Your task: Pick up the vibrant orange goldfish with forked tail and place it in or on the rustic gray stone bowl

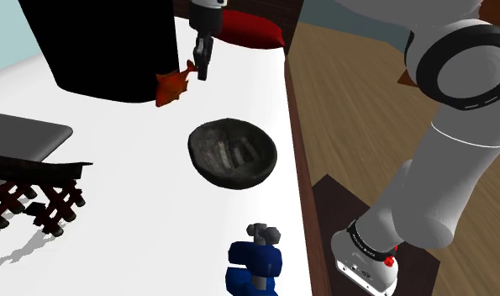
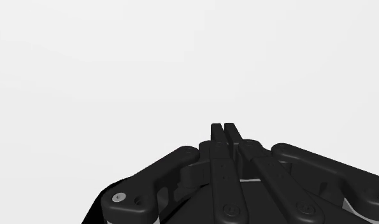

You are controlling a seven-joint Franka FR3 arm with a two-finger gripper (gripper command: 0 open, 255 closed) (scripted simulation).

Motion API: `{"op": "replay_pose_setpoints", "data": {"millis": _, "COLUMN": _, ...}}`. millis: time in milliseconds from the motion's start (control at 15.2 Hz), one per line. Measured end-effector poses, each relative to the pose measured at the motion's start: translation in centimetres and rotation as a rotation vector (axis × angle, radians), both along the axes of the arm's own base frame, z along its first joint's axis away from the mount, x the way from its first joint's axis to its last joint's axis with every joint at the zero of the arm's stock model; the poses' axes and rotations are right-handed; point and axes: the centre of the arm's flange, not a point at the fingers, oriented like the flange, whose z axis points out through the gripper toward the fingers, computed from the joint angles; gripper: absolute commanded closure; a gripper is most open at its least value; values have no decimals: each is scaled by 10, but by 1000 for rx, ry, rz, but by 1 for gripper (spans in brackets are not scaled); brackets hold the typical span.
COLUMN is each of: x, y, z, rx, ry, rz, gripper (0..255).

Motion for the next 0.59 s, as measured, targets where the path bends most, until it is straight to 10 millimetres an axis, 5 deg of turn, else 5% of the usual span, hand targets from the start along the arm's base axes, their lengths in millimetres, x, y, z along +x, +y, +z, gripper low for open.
{"op": "replay_pose_setpoints", "data": {"millis": 594, "x": 0, "y": 1, "z": 48, "rx": 0, "ry": 0, "rz": 0, "gripper": 255}}
